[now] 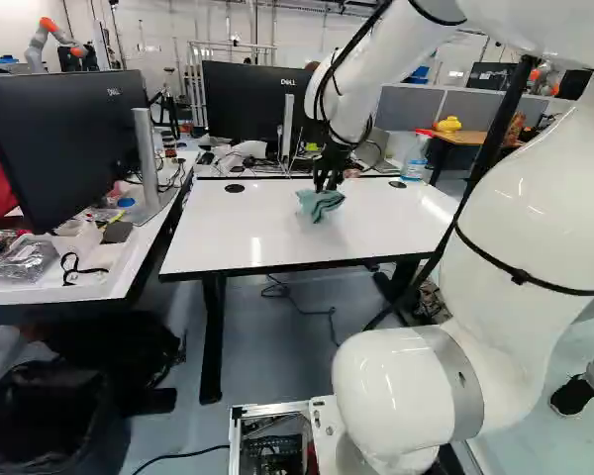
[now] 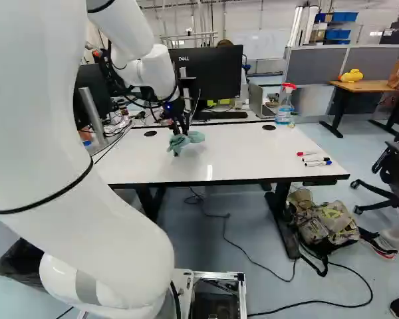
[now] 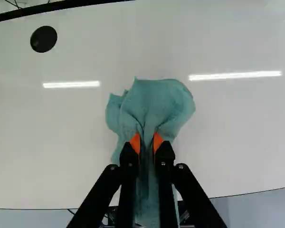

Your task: Clean the table with the green towel

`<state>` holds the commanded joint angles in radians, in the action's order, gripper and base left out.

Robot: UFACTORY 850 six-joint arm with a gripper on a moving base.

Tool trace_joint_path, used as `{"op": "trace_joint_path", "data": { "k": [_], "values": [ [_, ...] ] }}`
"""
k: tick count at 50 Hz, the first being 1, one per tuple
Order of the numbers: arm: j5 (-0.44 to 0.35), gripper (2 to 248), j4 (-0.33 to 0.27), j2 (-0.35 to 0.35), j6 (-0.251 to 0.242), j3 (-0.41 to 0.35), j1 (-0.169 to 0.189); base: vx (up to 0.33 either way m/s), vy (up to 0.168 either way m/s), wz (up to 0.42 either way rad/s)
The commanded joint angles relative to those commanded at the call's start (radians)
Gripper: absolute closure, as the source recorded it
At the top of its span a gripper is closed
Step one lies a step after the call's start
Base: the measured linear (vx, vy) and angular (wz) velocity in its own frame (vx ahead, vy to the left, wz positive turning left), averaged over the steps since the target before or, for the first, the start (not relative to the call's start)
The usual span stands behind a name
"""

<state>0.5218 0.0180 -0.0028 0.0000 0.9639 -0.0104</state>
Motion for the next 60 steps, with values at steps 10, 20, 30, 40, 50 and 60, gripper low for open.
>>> {"op": "trace_joint_path", "data": {
  "k": [10,20,30,40,50,60],
  "values": [
    [0.0,199,0.0,0.005,0.0,0.022,-0.037,0.0,0.0,0.0],
    [0.0,199,0.0,0.007,0.0,0.048,-0.073,0.0,0.0,0.0],
    [0.0,199,0.0,0.005,0.0,0.076,-0.108,0.0,0.0,0.0],
    [0.0,199,0.0,-0.006,0.0,0.109,-0.141,0.0,0.0,0.0],
    [0.0,199,0.0,-0.039,0.0,0.143,-0.173,0.0,0.0,0.0],
    [0.0,199,0.0,-0.074,0.0,0.179,-0.203,0.0,0.0,0.0]
  ]
}}
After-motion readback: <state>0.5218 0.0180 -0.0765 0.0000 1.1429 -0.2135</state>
